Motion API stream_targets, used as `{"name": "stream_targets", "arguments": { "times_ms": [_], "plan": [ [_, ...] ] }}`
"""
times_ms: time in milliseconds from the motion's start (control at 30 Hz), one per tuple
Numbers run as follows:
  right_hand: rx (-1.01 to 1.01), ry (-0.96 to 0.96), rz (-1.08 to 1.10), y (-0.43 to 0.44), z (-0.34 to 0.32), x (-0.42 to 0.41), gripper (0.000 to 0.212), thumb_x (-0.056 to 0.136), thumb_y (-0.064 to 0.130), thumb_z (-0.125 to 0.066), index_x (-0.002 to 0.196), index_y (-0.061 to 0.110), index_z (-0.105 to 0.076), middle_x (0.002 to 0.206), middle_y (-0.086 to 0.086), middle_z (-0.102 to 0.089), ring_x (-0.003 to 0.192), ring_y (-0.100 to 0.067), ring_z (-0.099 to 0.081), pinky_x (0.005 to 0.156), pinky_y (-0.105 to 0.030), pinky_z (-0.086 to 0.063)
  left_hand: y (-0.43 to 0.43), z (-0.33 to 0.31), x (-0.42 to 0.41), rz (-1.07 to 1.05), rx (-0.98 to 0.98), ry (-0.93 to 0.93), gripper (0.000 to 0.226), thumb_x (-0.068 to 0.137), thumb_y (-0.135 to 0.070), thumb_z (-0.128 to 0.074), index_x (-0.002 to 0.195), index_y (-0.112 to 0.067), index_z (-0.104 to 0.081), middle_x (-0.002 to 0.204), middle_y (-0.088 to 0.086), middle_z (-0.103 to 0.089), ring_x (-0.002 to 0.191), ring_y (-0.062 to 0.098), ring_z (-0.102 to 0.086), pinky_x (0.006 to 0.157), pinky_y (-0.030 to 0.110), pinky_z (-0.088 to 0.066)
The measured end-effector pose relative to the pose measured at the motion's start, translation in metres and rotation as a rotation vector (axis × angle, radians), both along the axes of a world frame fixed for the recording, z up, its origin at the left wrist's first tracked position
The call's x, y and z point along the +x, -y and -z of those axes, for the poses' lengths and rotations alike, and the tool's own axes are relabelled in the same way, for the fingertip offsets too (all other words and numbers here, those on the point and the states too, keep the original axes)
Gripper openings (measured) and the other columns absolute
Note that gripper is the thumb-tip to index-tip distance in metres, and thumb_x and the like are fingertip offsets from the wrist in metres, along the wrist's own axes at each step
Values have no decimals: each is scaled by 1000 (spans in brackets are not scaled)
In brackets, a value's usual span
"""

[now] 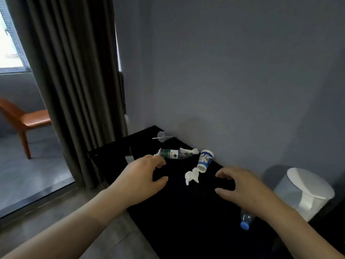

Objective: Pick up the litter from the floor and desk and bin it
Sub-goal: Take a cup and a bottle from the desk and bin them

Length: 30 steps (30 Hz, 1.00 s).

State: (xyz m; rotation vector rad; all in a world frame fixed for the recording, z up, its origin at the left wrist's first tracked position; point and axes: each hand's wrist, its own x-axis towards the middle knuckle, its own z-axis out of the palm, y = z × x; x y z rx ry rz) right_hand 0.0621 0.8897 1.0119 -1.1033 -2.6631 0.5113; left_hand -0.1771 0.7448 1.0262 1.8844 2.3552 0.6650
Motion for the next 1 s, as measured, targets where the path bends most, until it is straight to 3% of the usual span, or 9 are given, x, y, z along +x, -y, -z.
{"name": "stream_targets", "arguments": {
  "times_ms": [100,233,367,500,600,767,1000],
  "plan": [
    [-37,8,96,-2,5,-15,38,79,39,-71,114,32,-61,109,17,-59,103,-1,-55,94,-23,-45,-25,6,-30,98,-24,16,41,84,-46,-60,122,-31,-55,114,-17,-57,101,-1,-55,88,16,-46],
    [-71,24,233,1,18,-17,37,79,36,-73,114,31,-61,109,15,-60,103,-2,-55,93,-22,-45,-66,18,-49,241,-87,53,44,85,-44,-61,125,-29,-54,118,-14,-57,105,2,-56,92,24,-49],
    [-114,37,389,-4,31,-9,39,80,36,-73,117,29,-61,110,14,-60,104,-3,-56,92,-20,-45,-103,38,-44,346,-122,98,38,84,-43,-63,119,-32,-55,113,-16,-57,102,1,-57,88,22,-49],
    [-146,53,501,-22,43,3,40,82,35,-71,120,28,-59,115,13,-58,105,-5,-57,82,-15,-41,-146,54,-34,431,-171,84,41,84,-45,-63,122,-33,-53,117,-15,-57,102,2,-56,89,22,-49],
    [-177,49,552,-43,58,11,39,83,36,-70,120,29,-57,117,11,-58,100,-6,-60,79,-15,-45,-179,63,-28,456,-202,73,44,84,-45,-63,124,-34,-52,121,-14,-55,104,2,-56,90,23,-50],
    [-278,20,647,-89,94,25,41,83,34,-70,122,29,-56,121,6,-59,105,-9,-58,89,-24,-49,-229,84,-18,478,-264,49,43,85,-44,-63,124,-33,-51,122,-12,-55,103,2,-55,89,21,-49],
    [-379,87,735,-138,140,33,46,84,35,-69,126,28,-52,122,0,-58,100,-13,-59,81,-24,-49,-277,125,-13,487,-372,66,40,86,-43,-62,123,-32,-52,120,-13,-54,97,1,-55,82,16,-47]
  ]
}}
